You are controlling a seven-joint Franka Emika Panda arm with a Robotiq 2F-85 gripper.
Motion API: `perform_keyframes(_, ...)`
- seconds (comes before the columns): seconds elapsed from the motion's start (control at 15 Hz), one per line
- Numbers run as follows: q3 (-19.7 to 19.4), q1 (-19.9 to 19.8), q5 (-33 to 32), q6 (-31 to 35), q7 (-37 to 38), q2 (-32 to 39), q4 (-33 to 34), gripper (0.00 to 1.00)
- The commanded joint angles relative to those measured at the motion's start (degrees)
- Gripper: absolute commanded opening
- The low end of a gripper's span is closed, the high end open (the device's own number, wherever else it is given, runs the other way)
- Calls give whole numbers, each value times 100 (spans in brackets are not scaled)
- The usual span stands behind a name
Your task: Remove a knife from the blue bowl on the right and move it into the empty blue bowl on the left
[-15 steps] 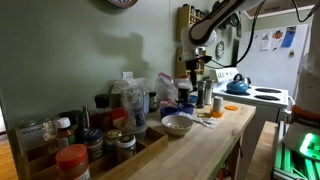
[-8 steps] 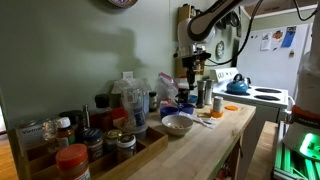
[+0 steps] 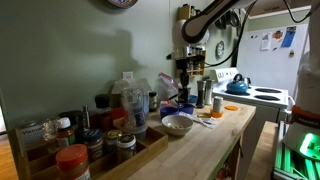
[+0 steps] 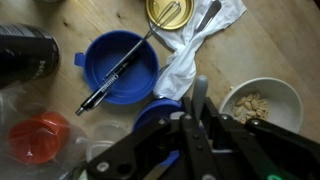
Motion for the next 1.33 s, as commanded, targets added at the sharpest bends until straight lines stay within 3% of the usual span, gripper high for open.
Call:
perform_keyframes(0.0,80,26,-130,-72,-267,852,606,3)
perform_keyframes(0.47,98,-15,-469,-363,-158,1707,1327,3)
perform_keyframes(0.53,122,-19,-464,-444,-203,1793,1423,39)
perform_keyframes(0.67,173,-36,-403,-530,-293,1891,1558,44)
perform_keyframes(0.93,192,-91,-366,-317,-241,1464,1277,75)
perform_keyframes(1.13,294,-256,-174,710,-686,400,283,97)
perform_keyframes(1.2,210,-127,-305,215,-384,1257,1158,100)
perform_keyframes(1.27,204,-130,-298,276,-413,1061,1036,87)
